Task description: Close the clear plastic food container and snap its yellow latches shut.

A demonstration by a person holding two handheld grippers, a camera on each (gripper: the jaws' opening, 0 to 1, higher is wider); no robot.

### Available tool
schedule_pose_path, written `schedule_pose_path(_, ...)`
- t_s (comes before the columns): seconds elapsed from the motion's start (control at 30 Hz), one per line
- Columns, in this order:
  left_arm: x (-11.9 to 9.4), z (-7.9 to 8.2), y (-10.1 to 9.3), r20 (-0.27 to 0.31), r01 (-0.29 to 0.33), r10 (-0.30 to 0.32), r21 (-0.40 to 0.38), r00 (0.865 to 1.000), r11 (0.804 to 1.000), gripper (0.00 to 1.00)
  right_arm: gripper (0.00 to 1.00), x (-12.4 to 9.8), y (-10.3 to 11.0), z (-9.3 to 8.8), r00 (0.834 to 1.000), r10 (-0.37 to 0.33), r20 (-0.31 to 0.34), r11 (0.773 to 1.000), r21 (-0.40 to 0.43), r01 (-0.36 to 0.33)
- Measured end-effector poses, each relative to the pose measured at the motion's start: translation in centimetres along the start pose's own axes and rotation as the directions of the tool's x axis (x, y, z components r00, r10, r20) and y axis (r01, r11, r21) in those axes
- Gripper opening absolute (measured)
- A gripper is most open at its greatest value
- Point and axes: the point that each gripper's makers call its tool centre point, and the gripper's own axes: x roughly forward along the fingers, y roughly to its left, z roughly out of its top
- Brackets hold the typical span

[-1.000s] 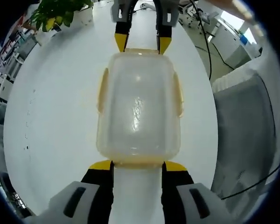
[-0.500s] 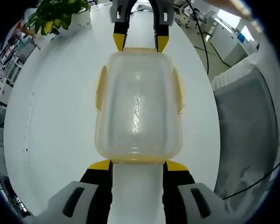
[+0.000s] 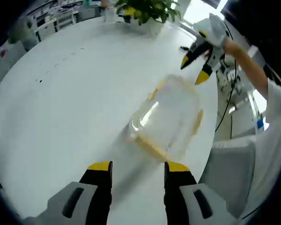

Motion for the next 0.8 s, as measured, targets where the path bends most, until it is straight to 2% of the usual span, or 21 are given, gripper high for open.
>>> schedule_pose_path(0.03,0.0,0.3,-0.9,0.027,0.068,-0.066,-0.104,0.997,0.992,0.45,0.47,-0.1,0.8,1.0,0.997,0.052,0.061,0.998,0.029,-0.054)
schedule_pose_path(0.07,0.1,0.8,-2.3,0.080,0.177,-0.162,-0.249,0.984,0.952,0.50,0.48,-0.4,2.3,2.1,0.982,0.125,0.142,0.985,0.104,-0.140)
schedule_pose_path(0.1,0.3,0.9,-2.9,0.101,0.228,-0.206,-0.312,0.973,0.922,0.53,0.47,-0.6,3.1,2.5,0.972,0.166,0.168,0.967,0.163,-0.194)
schedule_pose_path(0.13,0.7,0.4,-3.2,0.096,0.246,-0.227,-0.396,0.969,0.885,0.55,0.45,-0.7,4.4,2.9,0.951,0.230,0.206,0.939,0.210,-0.272)
schedule_pose_path(0.17,1.0,-0.2,-2.8,0.070,0.218,-0.208,-0.423,0.976,0.880,0.53,0.43,-0.6,5.0,3.0,0.942,0.255,0.220,0.919,0.246,-0.307)
schedule_pose_path(0.2,1.6,-0.9,-2.3,0.039,0.174,-0.173,-0.409,0.984,0.896,0.50,0.40,-0.3,5.5,2.9,0.934,0.282,0.219,0.896,0.287,-0.338)
schedule_pose_path(0.23,1.8,-1.2,-1.9,0.022,0.148,-0.152,-0.395,0.988,0.907,0.47,0.38,0.1,5.6,2.6,0.935,0.287,0.210,0.893,0.294,-0.340)
schedule_pose_path(0.27,2.2,-1.9,-1.3,-0.015,0.096,-0.109,-0.370,0.994,0.924,0.44,0.37,0.7,5.4,2.2,0.943,0.269,0.197,0.899,0.300,-0.319)
schedule_pose_path(0.3,2.3,-2.1,-1.2,-0.030,0.083,-0.100,-0.355,0.995,0.931,0.43,0.37,1.1,5.3,2.1,0.948,0.255,0.192,0.899,0.313,-0.305)
schedule_pose_path(0.37,2.8,-2.4,-1.5,-0.044,0.083,-0.105,-0.360,0.993,0.929,0.42,0.34,1.7,5.9,1.5,0.950,0.275,0.148,0.899,0.311,-0.309)
schedule_pose_path(0.43,2.9,-2.2,-1.7,-0.031,0.087,-0.106,-0.367,0.994,0.926,0.35,0.33,2.3,5.7,1.5,0.959,0.257,0.116,0.915,0.291,-0.280)
schedule_pose_path(0.5,3.1,-2.2,-1.4,-0.042,0.056,-0.078,-0.387,0.996,0.921,0.33,0.30,2.9,4.8,1.2,0.977,0.200,0.071,0.944,0.253,-0.211)
schedule_pose_path(0.57,3.1,-2.5,-1.0,-0.059,0.026,-0.053,-0.384,0.997,0.923,0.28,0.26,3.3,4.1,1.0,0.987,0.160,0.032,0.958,0.238,-0.163)
schedule_pose_path(0.63,3.2,-2.9,-0.4,-0.082,-0.017,-0.013,-0.358,0.997,0.934,0.20,0.22,3.8,3.7,0.6,0.991,0.134,-0.004,0.969,0.211,-0.130)
schedule_pose_path(0.67,3.3,-2.9,0.0,-0.089,-0.038,0.008,-0.339,0.996,0.940,0.17,0.23,3.8,4.2,1.0,0.986,0.163,0.020,0.961,0.222,-0.163)
schedule_pose_path(0.7,3.3,-2.9,-0.3,-0.090,-0.017,-0.015,-0.342,0.996,0.940,0.17,0.24,3.9,4.1,1.1,0.988,0.156,0.017,0.960,0.235,-0.155)
schedule_pose_path(0.8,3.3,-3.0,-0.3,-0.093,-0.020,-0.014,-0.361,0.996,0.932,0.17,0.23,3.9,4.0,1.0,0.987,0.161,0.007,0.962,0.223,-0.158)
